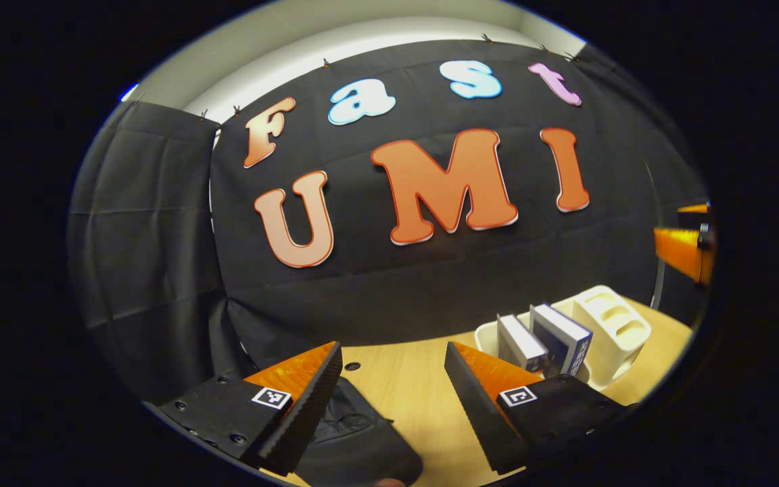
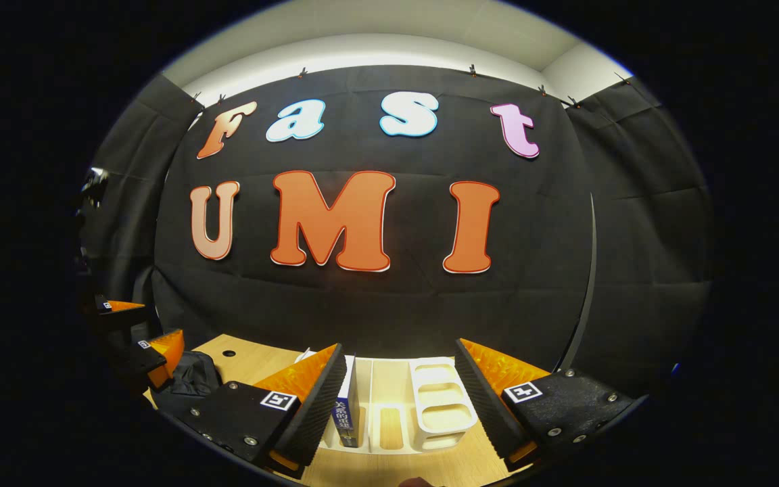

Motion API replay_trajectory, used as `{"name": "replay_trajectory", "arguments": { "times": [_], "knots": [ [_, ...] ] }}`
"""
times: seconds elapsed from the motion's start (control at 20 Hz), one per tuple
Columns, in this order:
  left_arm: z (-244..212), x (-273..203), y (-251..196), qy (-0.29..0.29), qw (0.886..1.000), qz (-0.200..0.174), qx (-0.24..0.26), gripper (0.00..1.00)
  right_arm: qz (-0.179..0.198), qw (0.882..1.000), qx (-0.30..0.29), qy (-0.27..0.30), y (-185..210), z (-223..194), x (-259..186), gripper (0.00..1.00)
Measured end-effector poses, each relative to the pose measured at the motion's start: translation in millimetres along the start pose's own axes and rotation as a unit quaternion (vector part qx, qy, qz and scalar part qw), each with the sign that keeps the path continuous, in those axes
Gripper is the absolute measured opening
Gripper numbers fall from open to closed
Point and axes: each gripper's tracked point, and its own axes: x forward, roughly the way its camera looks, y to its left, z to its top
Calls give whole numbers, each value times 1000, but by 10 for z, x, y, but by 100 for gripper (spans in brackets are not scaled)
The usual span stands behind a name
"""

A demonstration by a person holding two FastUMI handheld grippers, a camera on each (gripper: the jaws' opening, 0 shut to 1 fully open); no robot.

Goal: Open the schoolbag, grab two books from the bookshelf and put them into the schoolbag.

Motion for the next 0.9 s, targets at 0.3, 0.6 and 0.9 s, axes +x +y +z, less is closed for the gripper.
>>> {"name": "replay_trajectory", "arguments": {
  "times": [0.3,0.6,0.9],
  "knots": [
    [-879,19,72,86,987,7,134,96,-22,999,-22,11,-214,-157,132,95],
    [-1764,-211,91,158,963,0,220,96,-31,998,-41,39,-419,-470,223,95],
    [-2464,-473,40,208,935,-9,288,96,-25,997,-50,59,-520,-690,274,95]
  ]
}}
